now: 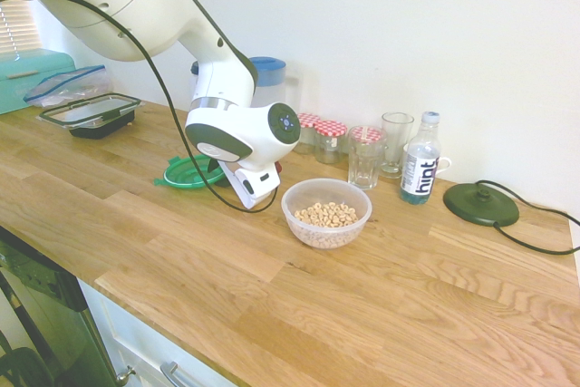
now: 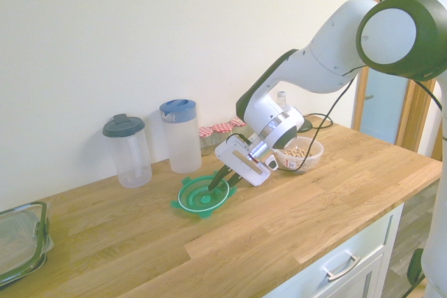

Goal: Cover the lid of food container

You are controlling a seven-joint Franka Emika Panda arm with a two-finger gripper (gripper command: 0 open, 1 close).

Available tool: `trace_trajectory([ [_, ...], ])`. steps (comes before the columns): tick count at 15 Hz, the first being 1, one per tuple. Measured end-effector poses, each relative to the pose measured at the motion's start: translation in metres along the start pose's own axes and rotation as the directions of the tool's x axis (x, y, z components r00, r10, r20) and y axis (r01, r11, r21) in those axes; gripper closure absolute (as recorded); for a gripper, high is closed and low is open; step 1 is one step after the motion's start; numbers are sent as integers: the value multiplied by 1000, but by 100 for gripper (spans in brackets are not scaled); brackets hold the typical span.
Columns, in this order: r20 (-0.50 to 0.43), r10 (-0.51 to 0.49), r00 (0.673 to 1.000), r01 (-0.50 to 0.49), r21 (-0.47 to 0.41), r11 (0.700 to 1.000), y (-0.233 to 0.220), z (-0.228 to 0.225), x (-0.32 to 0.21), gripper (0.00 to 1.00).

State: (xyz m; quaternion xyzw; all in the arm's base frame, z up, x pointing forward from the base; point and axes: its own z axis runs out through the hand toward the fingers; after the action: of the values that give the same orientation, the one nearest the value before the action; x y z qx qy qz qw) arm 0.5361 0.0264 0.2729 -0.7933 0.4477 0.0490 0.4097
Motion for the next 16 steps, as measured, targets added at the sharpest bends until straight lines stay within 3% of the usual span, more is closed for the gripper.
trace_trajectory([
  [9, 17, -31, 999, 32, -13, 999, -1, 4, -10, 100],
  [12, 37, -84, 996, 87, -116, 989, -20, 6, -47, 100],
  [16, -58, -187, 981, 162, -297, 941, -64, -52, -126, 100],
])
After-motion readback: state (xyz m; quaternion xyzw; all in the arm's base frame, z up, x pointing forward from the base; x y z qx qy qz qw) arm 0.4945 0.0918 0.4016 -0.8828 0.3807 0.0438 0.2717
